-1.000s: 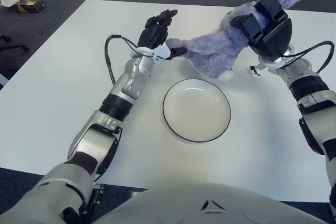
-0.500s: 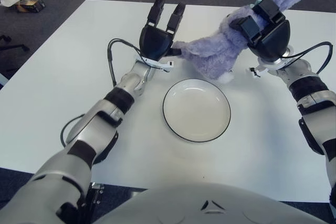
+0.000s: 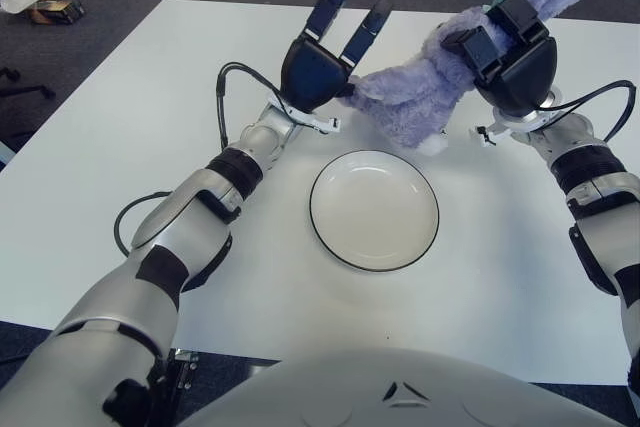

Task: Put the doll into the plate.

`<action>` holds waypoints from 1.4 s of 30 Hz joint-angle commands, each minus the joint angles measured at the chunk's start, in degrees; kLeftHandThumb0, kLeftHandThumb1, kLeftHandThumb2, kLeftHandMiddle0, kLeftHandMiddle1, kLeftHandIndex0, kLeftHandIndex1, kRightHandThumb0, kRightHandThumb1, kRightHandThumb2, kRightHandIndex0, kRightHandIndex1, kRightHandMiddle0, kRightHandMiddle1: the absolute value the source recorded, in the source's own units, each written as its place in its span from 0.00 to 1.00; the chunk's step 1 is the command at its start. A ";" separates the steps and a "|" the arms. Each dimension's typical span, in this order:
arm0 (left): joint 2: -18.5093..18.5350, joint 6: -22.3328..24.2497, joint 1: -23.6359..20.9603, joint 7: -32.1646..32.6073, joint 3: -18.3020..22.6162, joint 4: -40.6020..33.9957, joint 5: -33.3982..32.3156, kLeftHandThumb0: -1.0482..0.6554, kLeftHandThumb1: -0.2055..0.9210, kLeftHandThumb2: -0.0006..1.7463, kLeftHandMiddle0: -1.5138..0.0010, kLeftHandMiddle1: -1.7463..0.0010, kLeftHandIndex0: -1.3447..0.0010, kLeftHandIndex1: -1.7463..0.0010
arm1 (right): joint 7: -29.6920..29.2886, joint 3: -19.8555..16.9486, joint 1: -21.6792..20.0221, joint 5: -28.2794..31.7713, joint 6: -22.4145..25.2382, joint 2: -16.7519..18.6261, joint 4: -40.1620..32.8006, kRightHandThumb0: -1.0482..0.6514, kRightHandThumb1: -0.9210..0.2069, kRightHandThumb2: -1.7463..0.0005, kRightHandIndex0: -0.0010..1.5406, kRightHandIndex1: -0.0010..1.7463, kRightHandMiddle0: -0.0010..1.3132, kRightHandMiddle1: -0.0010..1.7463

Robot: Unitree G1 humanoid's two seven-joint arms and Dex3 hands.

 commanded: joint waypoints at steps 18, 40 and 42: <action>4.50 -17.23 6.83 -29.37 6.46 -19.12 -16.71 0.21 0.55 0.46 0.99 1.00 1.00 0.72 | -0.61 0.04 -1.59 1.08 2.41 -0.02 1.55 0.35 0.51 0.26 0.75 1.00 0.44 1.00; 1.78 -12.72 9.20 -57.34 13.62 -25.21 -30.30 0.29 0.42 0.55 1.00 0.83 1.00 0.60 | -0.61 -0.26 -2.47 2.02 3.12 -0.20 3.36 0.35 0.49 0.28 0.76 1.00 0.43 1.00; 1.20 -12.26 9.20 -57.44 13.98 -24.89 -30.40 0.26 0.43 0.53 1.00 0.81 1.00 0.60 | -0.61 -0.29 -2.49 2.22 2.98 -0.22 3.41 0.35 0.49 0.28 0.76 1.00 0.43 1.00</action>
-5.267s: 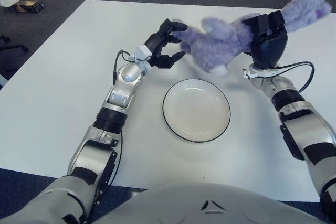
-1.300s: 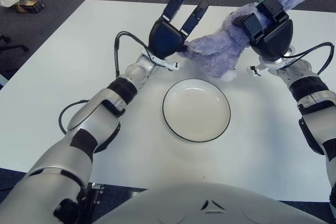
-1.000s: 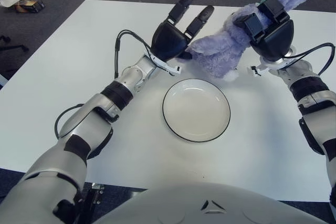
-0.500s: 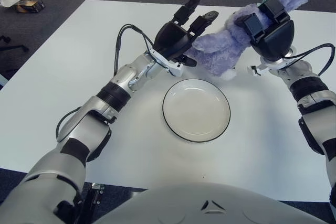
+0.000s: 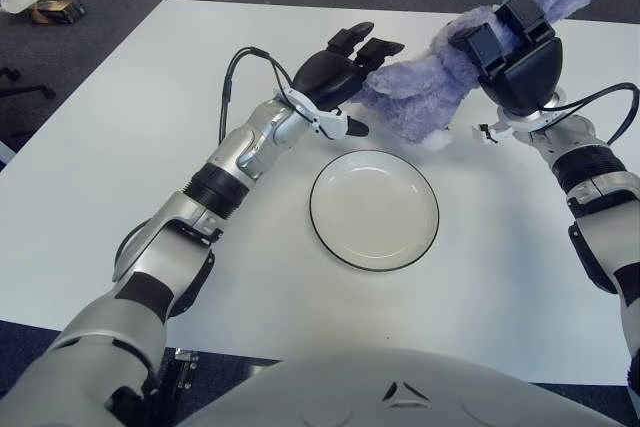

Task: Put the doll into the plate.

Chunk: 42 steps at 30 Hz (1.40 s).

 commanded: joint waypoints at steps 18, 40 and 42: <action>-4.70 3.88 -0.06 1.26 2.77 3.09 0.38 0.20 0.47 0.49 1.00 0.67 1.00 0.54 | -0.59 -1.00 -1.99 2.06 -0.43 -0.92 -1.69 0.35 0.49 0.28 0.75 1.00 0.43 1.00; -10.86 17.18 -2.15 -7.24 4.52 2.79 -3.15 0.06 0.79 0.27 1.00 0.70 1.00 0.73 | -0.59 -3.27 -0.27 2.12 2.58 -0.36 -5.52 0.35 0.51 0.27 0.74 1.00 0.44 1.00; -10.96 17.41 -2.35 -7.50 4.45 2.97 -3.07 0.06 0.79 0.26 1.00 0.70 1.00 0.76 | -0.59 -3.24 -0.29 2.16 2.73 -0.37 -5.54 0.35 0.51 0.27 0.73 1.00 0.44 1.00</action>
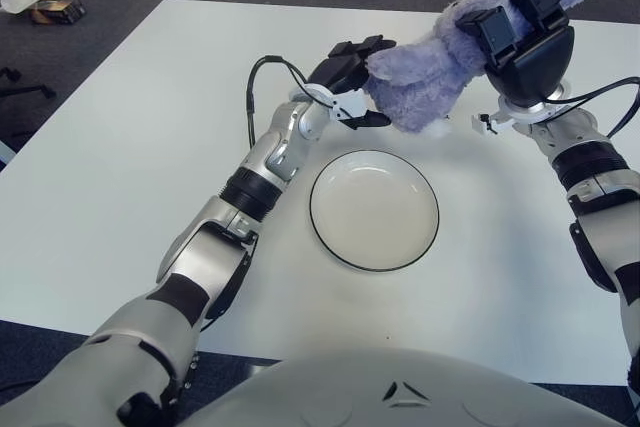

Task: Put the doll into the plate.

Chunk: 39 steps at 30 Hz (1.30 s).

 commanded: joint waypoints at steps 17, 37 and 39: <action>-2.92 7.08 -6.10 -2.86 -3.32 2.96 3.10 0.05 0.71 0.30 1.00 0.61 1.00 0.77 | -0.59 -1.44 -0.23 1.32 0.05 -0.11 -1.63 0.35 0.50 0.27 0.72 1.00 0.44 1.00; -6.38 8.99 -6.54 -4.13 -2.45 0.68 -0.50 0.10 0.71 0.31 1.00 0.45 1.00 0.68 | -0.59 0.20 0.23 0.55 0.56 -0.77 -2.14 0.35 0.51 0.27 0.74 1.00 0.44 1.00; -6.78 8.94 -6.42 -4.13 -2.07 0.51 -1.14 0.11 0.68 0.32 1.00 0.44 1.00 0.67 | -0.59 0.61 0.16 0.79 0.03 -0.92 -1.91 0.35 0.51 0.27 0.75 1.00 0.44 1.00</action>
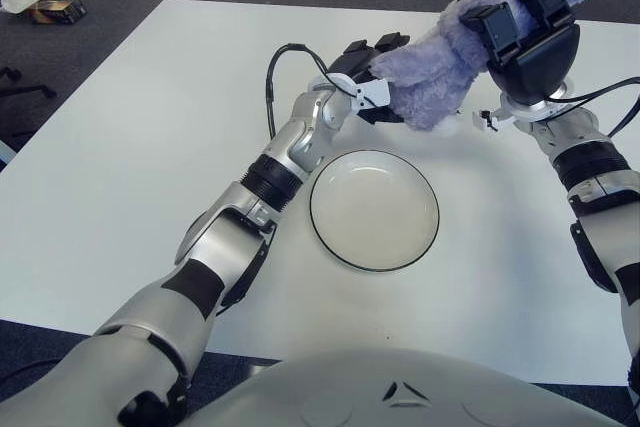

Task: Put the doll into the plate.

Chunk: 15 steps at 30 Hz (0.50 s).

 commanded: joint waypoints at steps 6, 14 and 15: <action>-2.03 -1.21 -0.78 0.76 1.62 -1.00 -3.21 0.15 0.61 0.37 1.00 0.38 1.00 0.60 | -0.58 1.39 0.00 1.59 -1.82 -0.81 -0.18 0.35 0.51 0.27 0.75 1.00 0.44 1.00; -2.89 0.52 -1.88 -0.67 2.04 -1.20 -4.14 0.19 0.57 0.44 0.88 0.17 1.00 0.25 | -0.58 2.12 -0.10 2.67 -2.67 -1.04 0.44 0.35 0.51 0.27 0.76 1.00 0.44 1.00; -3.12 0.40 -2.45 -0.75 2.06 -0.11 -4.41 0.20 0.55 0.47 0.83 0.13 1.00 0.16 | -0.58 2.11 -0.06 2.76 -2.54 -1.03 0.36 0.35 0.51 0.27 0.76 1.00 0.44 1.00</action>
